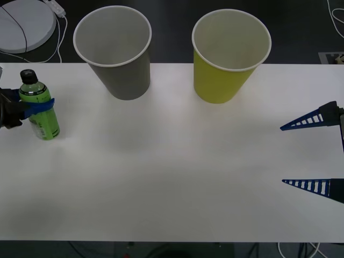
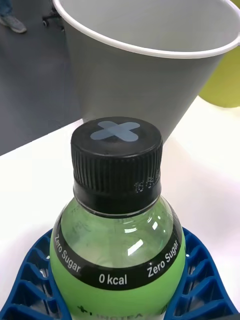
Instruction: Put the can into the green bin and the plastic bottle into the gray bin
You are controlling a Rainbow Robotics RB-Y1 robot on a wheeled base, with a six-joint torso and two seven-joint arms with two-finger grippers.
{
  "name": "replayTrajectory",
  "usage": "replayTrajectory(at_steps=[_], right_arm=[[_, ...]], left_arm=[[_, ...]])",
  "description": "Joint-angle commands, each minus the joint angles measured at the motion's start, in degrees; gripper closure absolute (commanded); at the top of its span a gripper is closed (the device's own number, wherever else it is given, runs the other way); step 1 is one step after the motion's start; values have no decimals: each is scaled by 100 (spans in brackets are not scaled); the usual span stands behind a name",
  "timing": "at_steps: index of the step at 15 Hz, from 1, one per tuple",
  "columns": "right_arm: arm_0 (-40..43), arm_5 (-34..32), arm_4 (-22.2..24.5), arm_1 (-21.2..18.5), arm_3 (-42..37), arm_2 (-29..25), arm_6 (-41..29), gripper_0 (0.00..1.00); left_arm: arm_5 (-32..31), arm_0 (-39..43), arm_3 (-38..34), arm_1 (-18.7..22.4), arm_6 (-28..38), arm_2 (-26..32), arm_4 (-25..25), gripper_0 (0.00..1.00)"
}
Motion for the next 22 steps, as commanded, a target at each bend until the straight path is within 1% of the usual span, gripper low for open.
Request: replayTrajectory(at_steps=[1,5,7,9,10,13,14,16,22], right_arm=[[0,0,0,0,0,0,0,0],[0,0,0,0,0,0,0,0],[0,0,0,0,0,0,0,0],[0,0,0,0,0,0,0,0],[0,0,0,0,0,0,0,0],[0,0,0,0,0,0,0,0],[0,0,0,0,0,0,0,0],[0,0,0,0,0,0,0,0],[0,0,0,0,0,0,0,0]], left_arm=[[-560,0,-8,175,372,378,-339,100],[-903,-61,-8,649,671,474,-313,100],[-1184,-263,-8,799,970,483,-550,100],[-1342,-404,1,843,1110,536,-752,100],[-1439,-527,-8,851,1339,553,-884,100],[-1597,-817,-8,851,1479,712,-1148,100],[-1694,-967,-8,851,1699,712,-1244,100],[-2072,-1292,-8,851,2024,712,-1517,100],[-3153,-1872,-8,851,2393,861,-1991,100]])
